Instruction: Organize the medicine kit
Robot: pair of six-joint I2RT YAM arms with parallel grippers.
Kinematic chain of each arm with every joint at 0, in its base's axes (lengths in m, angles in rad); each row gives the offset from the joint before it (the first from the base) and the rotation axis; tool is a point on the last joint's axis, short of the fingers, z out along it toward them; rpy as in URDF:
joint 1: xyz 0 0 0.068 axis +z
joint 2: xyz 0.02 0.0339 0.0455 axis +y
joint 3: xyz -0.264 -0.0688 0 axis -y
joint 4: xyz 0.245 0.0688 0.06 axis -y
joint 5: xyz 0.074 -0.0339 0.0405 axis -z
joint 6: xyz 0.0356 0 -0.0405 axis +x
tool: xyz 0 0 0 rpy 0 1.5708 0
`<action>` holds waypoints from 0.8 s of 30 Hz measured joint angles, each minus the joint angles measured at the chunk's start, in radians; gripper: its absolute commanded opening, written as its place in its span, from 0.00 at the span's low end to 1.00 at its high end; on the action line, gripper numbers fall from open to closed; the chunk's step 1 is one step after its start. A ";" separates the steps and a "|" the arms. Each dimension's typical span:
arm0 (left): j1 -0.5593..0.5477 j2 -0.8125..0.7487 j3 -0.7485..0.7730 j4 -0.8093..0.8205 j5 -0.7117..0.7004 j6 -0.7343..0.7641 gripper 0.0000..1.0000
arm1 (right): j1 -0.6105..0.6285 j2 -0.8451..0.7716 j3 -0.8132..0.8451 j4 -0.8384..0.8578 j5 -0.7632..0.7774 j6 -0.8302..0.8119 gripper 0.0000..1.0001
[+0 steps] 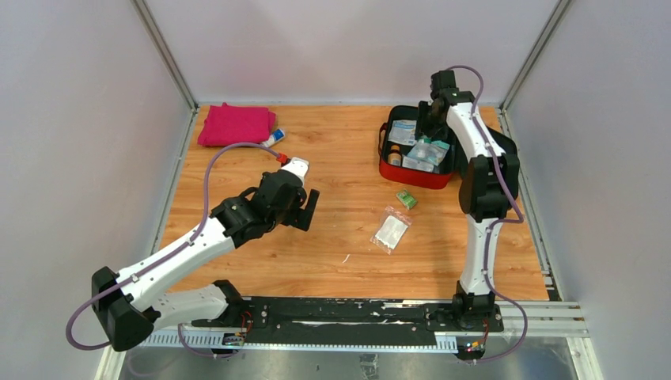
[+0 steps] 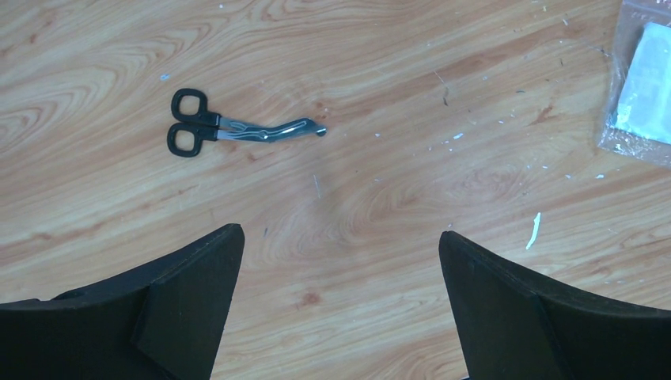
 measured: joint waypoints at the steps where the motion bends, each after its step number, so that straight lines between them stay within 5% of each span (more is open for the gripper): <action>1: 0.003 0.000 0.000 0.000 -0.003 0.001 1.00 | 0.004 0.019 0.010 -0.016 -0.002 -0.006 0.34; 15: 0.016 0.008 0.000 -0.004 -0.016 0.007 1.00 | 0.056 0.049 -0.010 -0.105 0.013 -0.044 0.65; 24: 0.016 0.008 0.000 -0.005 -0.020 0.006 1.00 | 0.061 0.011 -0.029 -0.145 0.072 -0.054 0.65</action>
